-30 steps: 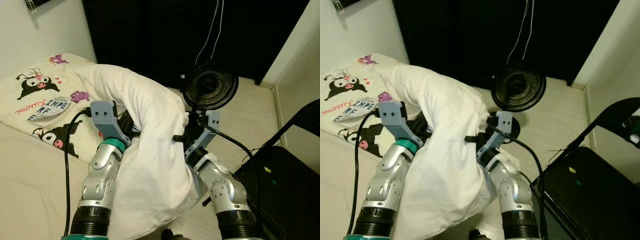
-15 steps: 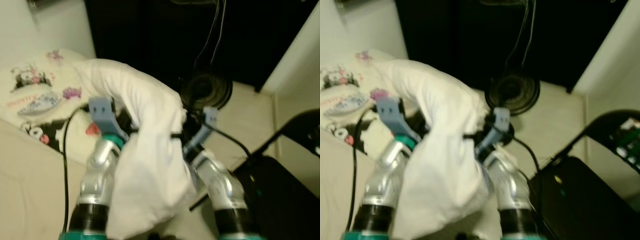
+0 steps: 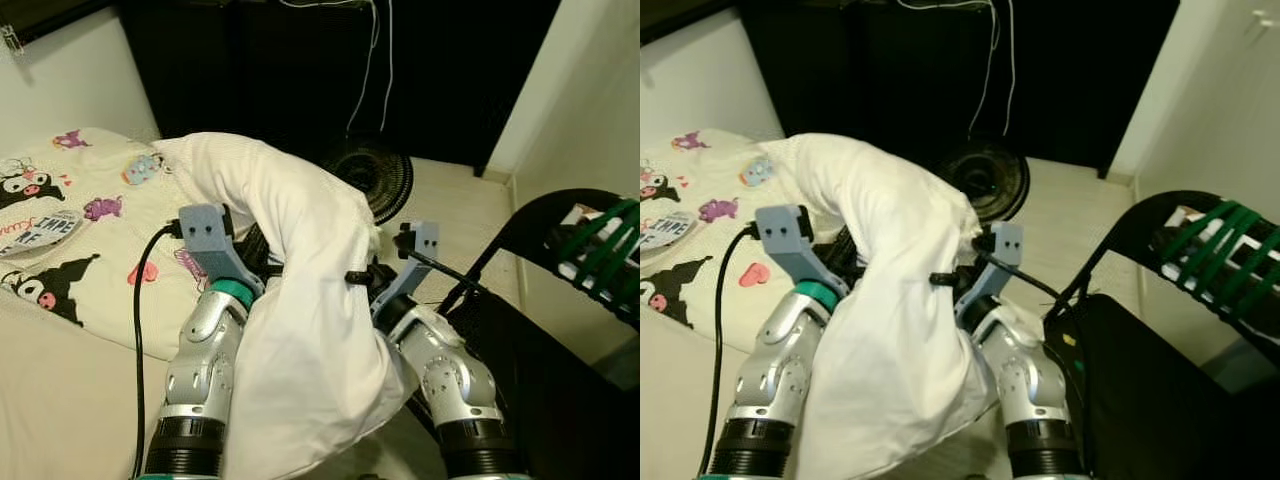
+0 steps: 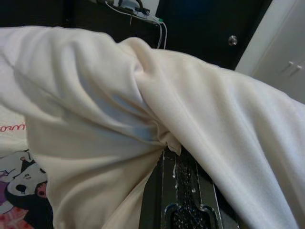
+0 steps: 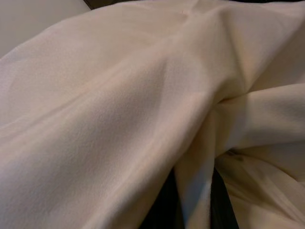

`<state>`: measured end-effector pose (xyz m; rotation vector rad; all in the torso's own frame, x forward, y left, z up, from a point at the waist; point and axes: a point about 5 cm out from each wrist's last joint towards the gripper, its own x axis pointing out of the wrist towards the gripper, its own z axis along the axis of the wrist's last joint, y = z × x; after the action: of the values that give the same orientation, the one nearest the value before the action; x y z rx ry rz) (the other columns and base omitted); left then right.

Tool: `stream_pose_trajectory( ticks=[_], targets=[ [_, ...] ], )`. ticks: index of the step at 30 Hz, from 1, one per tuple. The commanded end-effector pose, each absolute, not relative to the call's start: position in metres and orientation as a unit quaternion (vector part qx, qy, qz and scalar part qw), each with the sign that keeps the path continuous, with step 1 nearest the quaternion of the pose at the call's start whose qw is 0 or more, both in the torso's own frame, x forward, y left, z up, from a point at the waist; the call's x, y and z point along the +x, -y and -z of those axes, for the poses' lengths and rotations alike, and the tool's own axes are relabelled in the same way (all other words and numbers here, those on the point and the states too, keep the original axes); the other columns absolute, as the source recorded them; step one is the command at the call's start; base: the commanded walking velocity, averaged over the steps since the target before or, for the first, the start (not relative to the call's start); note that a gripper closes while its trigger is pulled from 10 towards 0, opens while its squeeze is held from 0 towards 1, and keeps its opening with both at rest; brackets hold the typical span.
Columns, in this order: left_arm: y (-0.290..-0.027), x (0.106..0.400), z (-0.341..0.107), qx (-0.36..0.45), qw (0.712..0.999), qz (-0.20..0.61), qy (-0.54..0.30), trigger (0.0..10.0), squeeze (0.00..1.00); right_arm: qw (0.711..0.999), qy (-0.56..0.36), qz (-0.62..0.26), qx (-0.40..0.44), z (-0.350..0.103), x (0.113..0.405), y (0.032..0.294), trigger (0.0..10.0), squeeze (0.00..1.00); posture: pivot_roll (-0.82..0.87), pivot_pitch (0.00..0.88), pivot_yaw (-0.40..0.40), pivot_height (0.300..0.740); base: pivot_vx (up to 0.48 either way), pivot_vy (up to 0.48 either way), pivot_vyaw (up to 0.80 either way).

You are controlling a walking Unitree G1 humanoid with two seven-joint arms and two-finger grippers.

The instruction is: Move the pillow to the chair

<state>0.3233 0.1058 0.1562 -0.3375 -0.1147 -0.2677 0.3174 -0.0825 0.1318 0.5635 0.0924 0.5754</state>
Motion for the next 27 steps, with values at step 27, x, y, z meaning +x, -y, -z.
stream_pose_trajectory(
  ticks=[27],
  targets=[
    [-0.0858, 0.3177, -0.1623, -0.146, 0.966, 0.203, 0.059, 10.0, 0.00, 0.893, -0.034, -0.342, 0.290, -0.1407, 0.3100, 0.0511, 10.0, 0.00, 0.03, 0.000, 0.079, 0.740, 0.000, 0.000, -0.27]
  ],
)
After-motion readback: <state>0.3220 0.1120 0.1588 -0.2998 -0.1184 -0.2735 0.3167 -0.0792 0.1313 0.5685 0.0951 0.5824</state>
